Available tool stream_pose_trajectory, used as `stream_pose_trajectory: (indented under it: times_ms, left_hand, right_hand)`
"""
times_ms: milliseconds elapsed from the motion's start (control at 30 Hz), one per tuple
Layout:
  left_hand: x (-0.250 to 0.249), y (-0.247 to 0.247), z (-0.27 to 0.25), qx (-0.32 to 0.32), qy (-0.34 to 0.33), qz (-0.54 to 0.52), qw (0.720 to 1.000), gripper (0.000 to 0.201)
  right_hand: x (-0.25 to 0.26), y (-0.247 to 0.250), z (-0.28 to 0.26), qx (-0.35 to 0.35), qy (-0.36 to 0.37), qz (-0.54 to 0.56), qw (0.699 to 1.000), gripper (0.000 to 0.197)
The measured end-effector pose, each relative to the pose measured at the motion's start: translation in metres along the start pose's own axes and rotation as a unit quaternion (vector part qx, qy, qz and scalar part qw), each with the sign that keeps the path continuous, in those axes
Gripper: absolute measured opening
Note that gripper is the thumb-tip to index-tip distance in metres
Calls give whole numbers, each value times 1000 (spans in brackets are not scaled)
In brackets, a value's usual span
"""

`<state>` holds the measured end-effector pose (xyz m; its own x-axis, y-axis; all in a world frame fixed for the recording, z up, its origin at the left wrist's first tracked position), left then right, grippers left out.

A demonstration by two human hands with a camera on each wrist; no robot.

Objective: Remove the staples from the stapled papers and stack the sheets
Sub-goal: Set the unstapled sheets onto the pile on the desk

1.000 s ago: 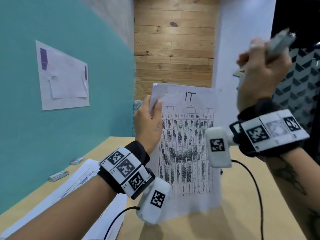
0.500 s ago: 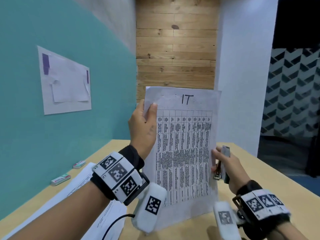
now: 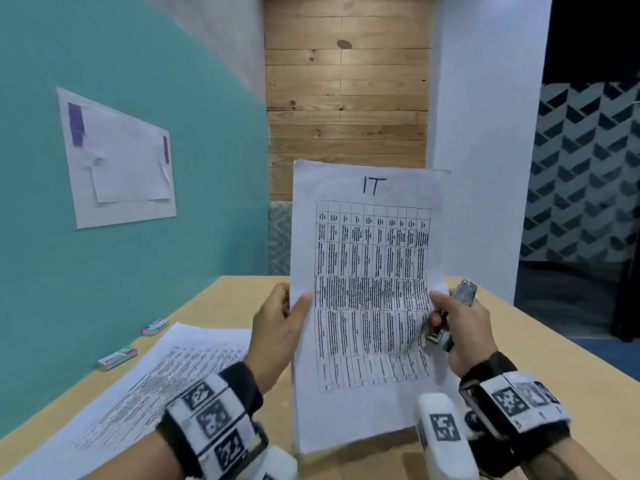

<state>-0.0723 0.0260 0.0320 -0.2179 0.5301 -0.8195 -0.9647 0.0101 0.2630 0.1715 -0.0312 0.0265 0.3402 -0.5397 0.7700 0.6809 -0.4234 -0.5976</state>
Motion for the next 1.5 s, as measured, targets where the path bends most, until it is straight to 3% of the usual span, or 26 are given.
stream_pose_trajectory:
  times_ms: [100,167,233,300,433,500,667,900,1000,1133,1200,1300,1400,1500]
  left_hand:
    - [23,4,-4,30,49,-11,998,32]
    - [24,15,2,18,57,-10,998,26]
    - [18,34,12,16,46,-8,999,12]
    - [10,58,22,23,33,20,999,12]
    - [21,112,35,39,102,47,993,14]
    - [33,140,37,41,134,88,986,11]
    - [81,203,27,34,237,187,953,18]
    - [142,223,9,82,328,313,888,25]
    - [157,218,7,133,345,337,866,22]
    - [158,216,5,121,332,388,851,29]
    - [159,216,5,147,337,408,836,30]
    - [161,221,3,181,351,445,804,32]
    - [159,224,0,212,366,463,779,23]
    - [157,223,-5,240,366,489,754,25]
  right_hand:
    - [0,-5,-6,0,-30,11,1000,28]
    - [2,-8,-6,38,-49,-69,996,27]
    - [4,-14,-8,116,-82,-184,973,26]
    - [6,-22,-15,182,-121,-255,942,18]
    - [-8,-60,-38,278,-159,-319,892,18]
    - [-24,-86,-48,304,-165,-324,881,17]
    - [-83,-146,-66,337,-195,-376,841,25]
    - [-144,-177,-86,356,-312,-502,724,24]
    - [-152,-173,-82,358,-313,-550,687,24]
    - [-156,-169,-83,368,-290,-582,665,31]
    - [-161,-165,-81,375,-275,-598,653,30]
    - [-168,-162,-81,368,-272,-590,665,24]
    - [-169,-163,-83,410,-233,-657,589,31]
    - [-168,-163,-85,434,-216,-682,547,26]
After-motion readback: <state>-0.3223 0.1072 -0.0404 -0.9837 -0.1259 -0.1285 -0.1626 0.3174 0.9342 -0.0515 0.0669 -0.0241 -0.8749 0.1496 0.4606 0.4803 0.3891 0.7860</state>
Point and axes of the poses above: each hand's wrist, its own z-axis towards the middle knuckle, its own y-axis out of the back of the hand, x = y × z, the point moved 4 cm from there along z, towards the middle knuckle, and after that the axes turned 12 degrees about z, right-handed, at the moved point
